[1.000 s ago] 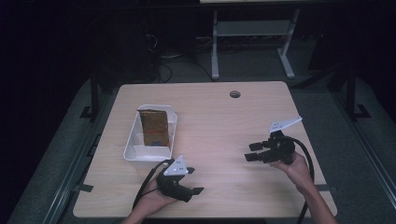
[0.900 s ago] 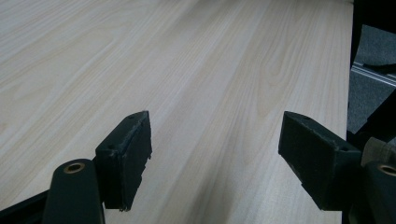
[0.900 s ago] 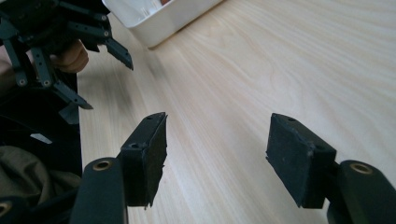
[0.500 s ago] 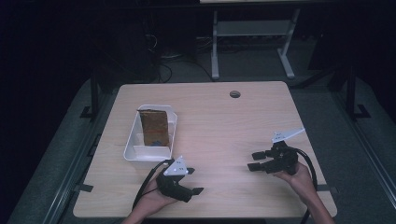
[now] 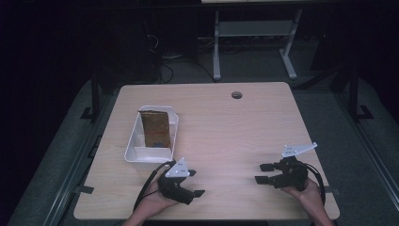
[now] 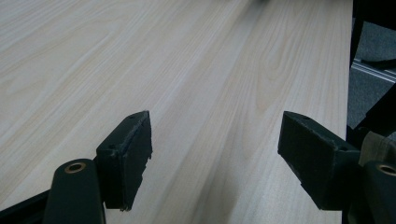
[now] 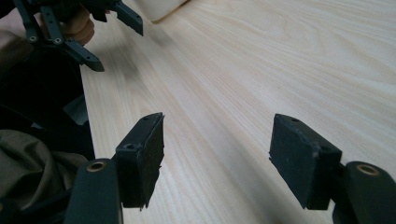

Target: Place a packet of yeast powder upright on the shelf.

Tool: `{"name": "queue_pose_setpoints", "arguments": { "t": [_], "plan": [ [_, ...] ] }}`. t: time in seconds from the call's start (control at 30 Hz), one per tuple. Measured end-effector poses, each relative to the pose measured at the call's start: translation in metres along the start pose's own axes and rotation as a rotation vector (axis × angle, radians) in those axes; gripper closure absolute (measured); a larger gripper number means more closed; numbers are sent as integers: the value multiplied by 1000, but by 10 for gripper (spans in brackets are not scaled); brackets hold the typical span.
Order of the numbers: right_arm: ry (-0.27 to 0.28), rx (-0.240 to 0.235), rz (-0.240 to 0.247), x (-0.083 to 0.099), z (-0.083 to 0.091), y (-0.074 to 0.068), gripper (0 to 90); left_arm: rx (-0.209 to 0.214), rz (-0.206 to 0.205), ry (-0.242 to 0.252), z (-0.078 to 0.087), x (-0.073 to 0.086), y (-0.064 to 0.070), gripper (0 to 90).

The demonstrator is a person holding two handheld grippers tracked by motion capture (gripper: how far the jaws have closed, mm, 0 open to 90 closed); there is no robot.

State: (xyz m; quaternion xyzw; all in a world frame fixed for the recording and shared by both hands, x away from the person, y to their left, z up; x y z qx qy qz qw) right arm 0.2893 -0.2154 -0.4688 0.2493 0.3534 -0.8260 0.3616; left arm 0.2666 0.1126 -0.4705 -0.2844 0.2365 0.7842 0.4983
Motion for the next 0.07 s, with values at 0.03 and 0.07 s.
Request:
{"name": "queue_pose_setpoints", "arguments": {
  "t": [0.03, 0.07],
  "plan": [
    [3, 3, 3, 1, 1, -1, 340, -1, -2, -1, 0, 0, 0, 255],
    [3, 3, 3, 1, 1, -1, 340, -1, -2, -1, 0, 0, 0, 255]
  ]
}}
Point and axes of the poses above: each handheld gripper's, and its own axes: z roughly backward along the jaws, x roughly out of its underside, y roughly to its right, the point moved 4 cm from there along -z, roughly forward along the jaws, and after that the axes turned 6 degrees about -y, right-handed, at the moved point
